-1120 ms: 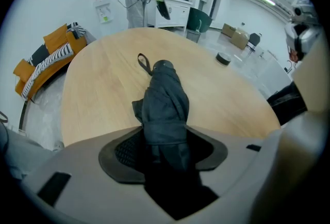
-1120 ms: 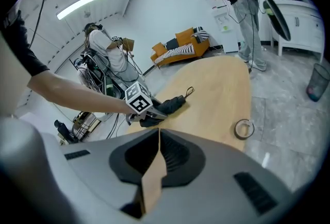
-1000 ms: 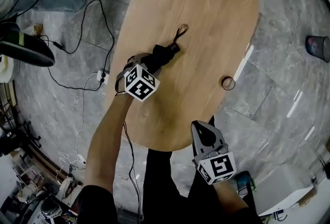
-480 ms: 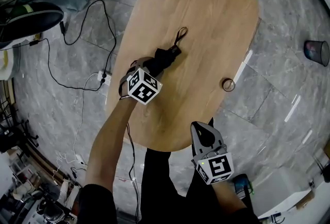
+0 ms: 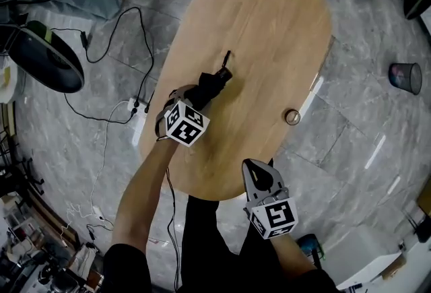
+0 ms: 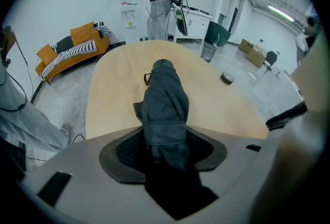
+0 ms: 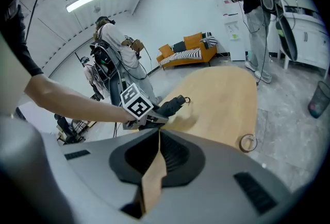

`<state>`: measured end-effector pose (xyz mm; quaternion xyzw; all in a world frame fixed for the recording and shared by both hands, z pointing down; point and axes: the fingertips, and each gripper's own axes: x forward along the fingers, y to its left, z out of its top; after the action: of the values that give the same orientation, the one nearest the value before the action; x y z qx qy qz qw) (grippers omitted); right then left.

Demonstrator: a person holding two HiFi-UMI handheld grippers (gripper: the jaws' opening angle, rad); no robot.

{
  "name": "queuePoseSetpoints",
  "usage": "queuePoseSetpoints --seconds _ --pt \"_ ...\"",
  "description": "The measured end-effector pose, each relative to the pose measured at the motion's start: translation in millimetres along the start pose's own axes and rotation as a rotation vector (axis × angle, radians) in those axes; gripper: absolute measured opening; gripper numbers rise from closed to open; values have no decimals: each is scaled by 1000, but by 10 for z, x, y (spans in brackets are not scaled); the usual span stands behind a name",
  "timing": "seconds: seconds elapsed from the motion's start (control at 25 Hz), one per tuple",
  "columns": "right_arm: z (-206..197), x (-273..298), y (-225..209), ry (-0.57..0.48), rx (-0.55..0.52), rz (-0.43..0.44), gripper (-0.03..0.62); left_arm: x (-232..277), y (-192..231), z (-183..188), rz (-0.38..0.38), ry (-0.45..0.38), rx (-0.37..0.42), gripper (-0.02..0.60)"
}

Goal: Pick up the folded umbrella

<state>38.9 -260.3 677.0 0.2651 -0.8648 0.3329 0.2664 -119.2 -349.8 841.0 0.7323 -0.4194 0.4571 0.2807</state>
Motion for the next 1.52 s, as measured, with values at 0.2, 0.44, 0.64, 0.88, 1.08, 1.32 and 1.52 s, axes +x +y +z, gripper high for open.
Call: queuePoseSetpoints --seconds 0.2,0.44,0.64,0.88,1.08,1.32,1.52 --pt "180 -54 78 -10 -33 -4 19 -150 -14 88 7 -27 4 225" --pt "368 -81 235 -15 -59 8 18 -421 38 100 27 -38 -43 225" --pt "578 -243 313 -26 -80 19 17 -739 -40 282 52 -57 -62 225" --pt "829 -293 508 -45 -91 26 17 -1169 -55 401 57 -84 -64 225" --pt "1008 -434 634 -62 -113 30 17 -1487 -130 506 63 -104 -67 225" --pt "1262 -561 852 -86 -128 29 17 -1872 -90 686 60 -155 -106 225" --pt "1386 -677 1020 -94 -145 24 15 -2165 -27 788 71 -190 -144 225"
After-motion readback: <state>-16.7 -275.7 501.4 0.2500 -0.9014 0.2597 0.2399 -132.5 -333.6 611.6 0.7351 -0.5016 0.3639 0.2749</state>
